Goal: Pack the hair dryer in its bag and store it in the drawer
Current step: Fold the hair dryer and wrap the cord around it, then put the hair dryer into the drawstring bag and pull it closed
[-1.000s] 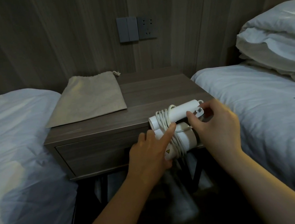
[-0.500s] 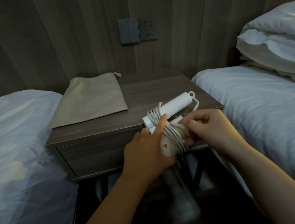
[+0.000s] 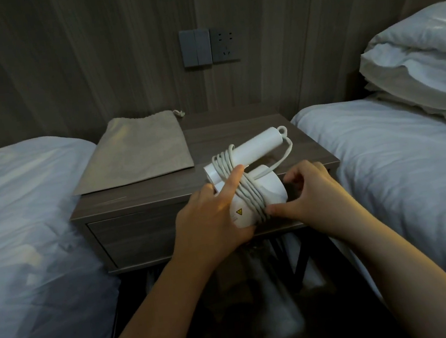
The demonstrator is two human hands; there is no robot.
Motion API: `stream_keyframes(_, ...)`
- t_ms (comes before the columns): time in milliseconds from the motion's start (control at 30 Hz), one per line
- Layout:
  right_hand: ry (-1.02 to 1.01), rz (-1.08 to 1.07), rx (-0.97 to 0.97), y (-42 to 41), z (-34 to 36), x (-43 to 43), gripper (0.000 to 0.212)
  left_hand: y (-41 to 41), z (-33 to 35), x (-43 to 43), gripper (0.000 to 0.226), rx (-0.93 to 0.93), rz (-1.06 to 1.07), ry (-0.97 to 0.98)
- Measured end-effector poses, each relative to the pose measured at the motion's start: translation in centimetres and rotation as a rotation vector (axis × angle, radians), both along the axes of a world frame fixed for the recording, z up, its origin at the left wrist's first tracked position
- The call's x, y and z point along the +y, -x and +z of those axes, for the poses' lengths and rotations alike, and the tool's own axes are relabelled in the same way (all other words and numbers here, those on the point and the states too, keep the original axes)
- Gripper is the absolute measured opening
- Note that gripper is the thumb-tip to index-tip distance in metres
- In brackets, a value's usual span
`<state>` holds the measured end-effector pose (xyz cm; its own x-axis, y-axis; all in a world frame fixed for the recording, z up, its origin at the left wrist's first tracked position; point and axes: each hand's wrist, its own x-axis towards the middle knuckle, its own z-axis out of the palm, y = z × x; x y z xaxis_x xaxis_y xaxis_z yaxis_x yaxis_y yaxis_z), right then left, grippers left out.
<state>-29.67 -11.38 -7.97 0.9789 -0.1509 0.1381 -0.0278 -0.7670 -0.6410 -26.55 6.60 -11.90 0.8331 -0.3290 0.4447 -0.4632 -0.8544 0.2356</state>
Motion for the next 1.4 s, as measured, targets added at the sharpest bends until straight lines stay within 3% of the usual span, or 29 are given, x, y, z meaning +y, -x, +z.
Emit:
stream_keyframes(100,-0.312,0.076,0.231,-1.1,-0.6,-1.1,0.119,0.1,0.2,0.0,0.098,0.013,-0.009,0.036)
stream_keyframes(167,-0.556,0.229,0.326,-1.4,-1.1,-1.6,0.130,0.1,0.1,-0.3,0.098,0.035,-0.037,0.036)
stream_keyframes(267,-0.825,0.395,0.395,-1.6,-1.7,-2.0,0.100,0.2,-0.1,-0.8,0.099,0.065,-0.089,0.052)
stream_keyframes(433,-1.028,0.462,0.471,-2.7,-2.2,-2.7,0.092,-0.1,0.4,-1.0,0.100,0.026,-0.100,0.015)
stream_keyframes(600,-0.989,0.447,0.497,-4.5,-1.3,-3.0,0.099,-0.9,1.2,-0.6,0.094,-0.152,-0.139,-0.042)
stream_keyframes(733,-0.997,0.452,0.413,-5.4,0.7,-2.6,0.098,-2.2,4.0,-0.5,0.101,-0.016,-0.107,-0.045)
stream_keyframes(900,-0.922,0.363,0.298,-6.9,3.4,-2.1,0.081,-3.6,5.9,-0.8,0.108,-0.122,-0.094,0.043)
stream_keyframes(1000,-1.004,0.303,0.247,-7.5,4.6,-2.2,0.071,-4.9,6.6,-1.1,0.111,0.035,-0.142,0.321)
stream_keyframes(1100,-1.185,0.130,0.246,-8.1,4.9,-2.5,0.050,-6.9,6.7,-0.3,0.085,0.202,-0.195,0.753)
stream_keyframes(1167,-1.273,0.055,0.249,-8.3,4.7,-2.9,0.045,-9.0,5.7,1.2,0.067,0.127,0.021,0.585)
stream_keyframes(1267,-1.269,-0.003,0.259,-8.5,4.2,-3.3,0.040,-11.1,2.7,2.9,0.057,0.293,0.335,-0.106)
stream_keyframes(1333,-1.287,-0.016,0.275,-8.6,3.9,-3.5,0.045,-11.5,1.4,2.8,0.050,0.362,0.292,-0.203)
stream_keyframes(1400,-1.317,-0.017,0.276,-8.6,3.7,-3.7,0.051,-11.4,0.8,2.3,0.043,0.286,0.145,-0.132)
